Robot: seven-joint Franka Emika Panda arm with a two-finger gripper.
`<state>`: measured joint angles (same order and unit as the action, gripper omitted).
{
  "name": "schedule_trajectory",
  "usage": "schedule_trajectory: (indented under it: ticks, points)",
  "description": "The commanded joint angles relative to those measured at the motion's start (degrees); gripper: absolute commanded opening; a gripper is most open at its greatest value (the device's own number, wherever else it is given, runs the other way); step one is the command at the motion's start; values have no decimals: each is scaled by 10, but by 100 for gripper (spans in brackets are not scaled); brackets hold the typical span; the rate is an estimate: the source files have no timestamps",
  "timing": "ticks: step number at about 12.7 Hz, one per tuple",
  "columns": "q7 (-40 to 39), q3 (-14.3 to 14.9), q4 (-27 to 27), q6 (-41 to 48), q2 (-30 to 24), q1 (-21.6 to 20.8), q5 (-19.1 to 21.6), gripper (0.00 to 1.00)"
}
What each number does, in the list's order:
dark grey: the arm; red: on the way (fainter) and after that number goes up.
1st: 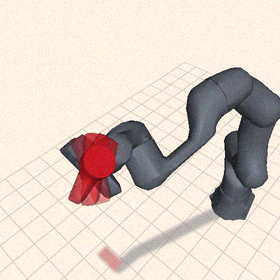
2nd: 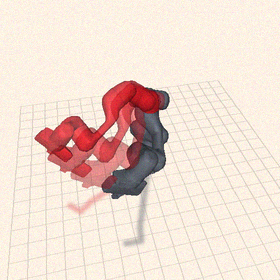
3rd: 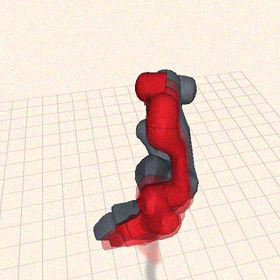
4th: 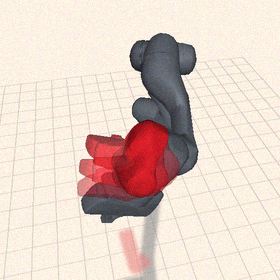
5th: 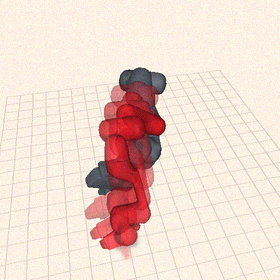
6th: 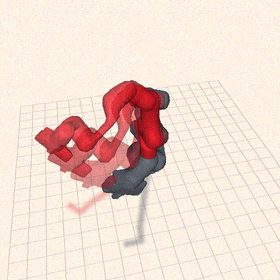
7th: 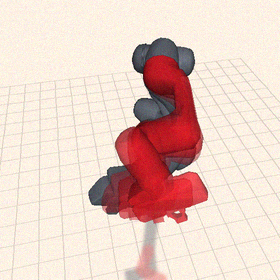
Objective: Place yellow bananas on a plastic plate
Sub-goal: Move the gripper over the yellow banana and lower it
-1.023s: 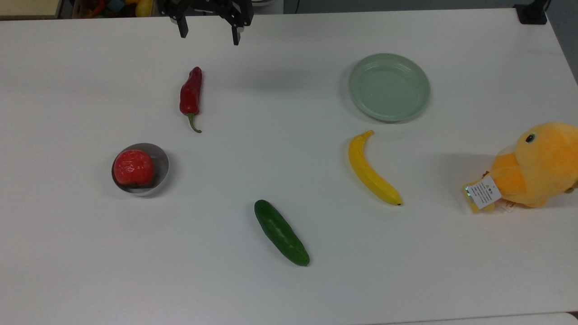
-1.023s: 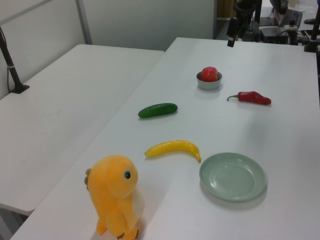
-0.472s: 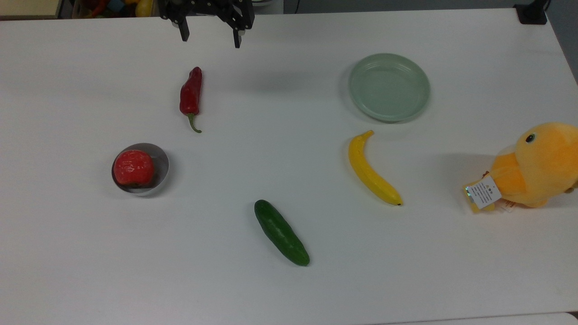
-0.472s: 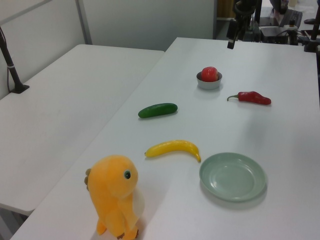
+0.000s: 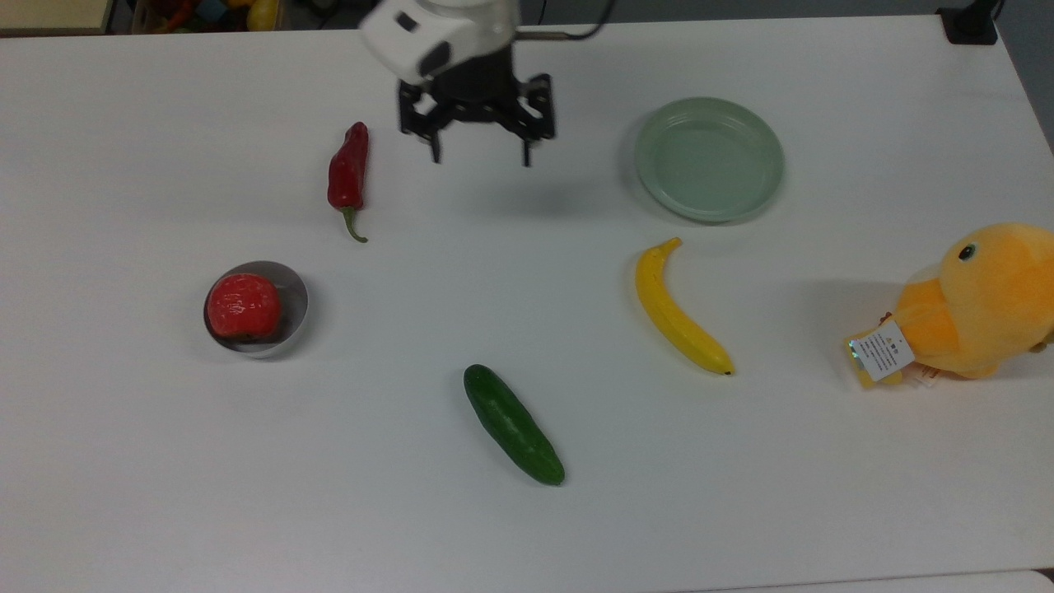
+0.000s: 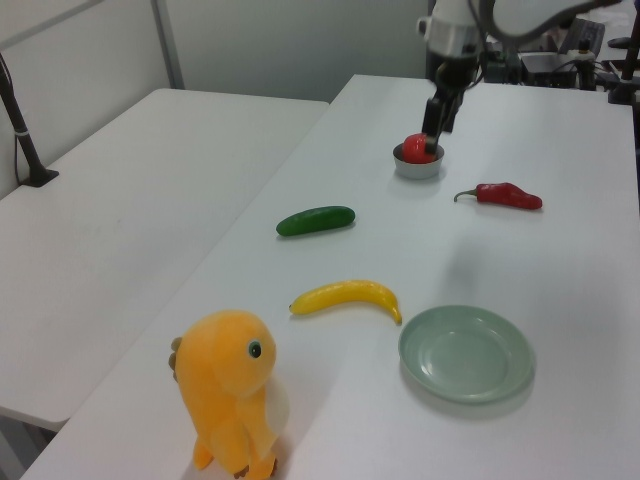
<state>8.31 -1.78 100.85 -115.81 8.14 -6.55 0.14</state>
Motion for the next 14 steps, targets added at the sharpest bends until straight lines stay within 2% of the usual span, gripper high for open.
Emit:
schedule_trajectory:
  ticks: [1, 4, 5, 6, 8, 14]
  points:
    - [70, -35, -17, -53, 43, -15, 4, 100]
    - [83, -62, -78, -76, 129, -26, 8, 100]
    - [83, -72, -80, -108, 145, -28, 8, 100]
    - [84, -74, -80, -148, 156, -42, 9, 100]
    - [86, -74, -80, -173, 180, -75, 2, 100]
    - [86, -73, -80, -191, 231, -89, -29, 100]
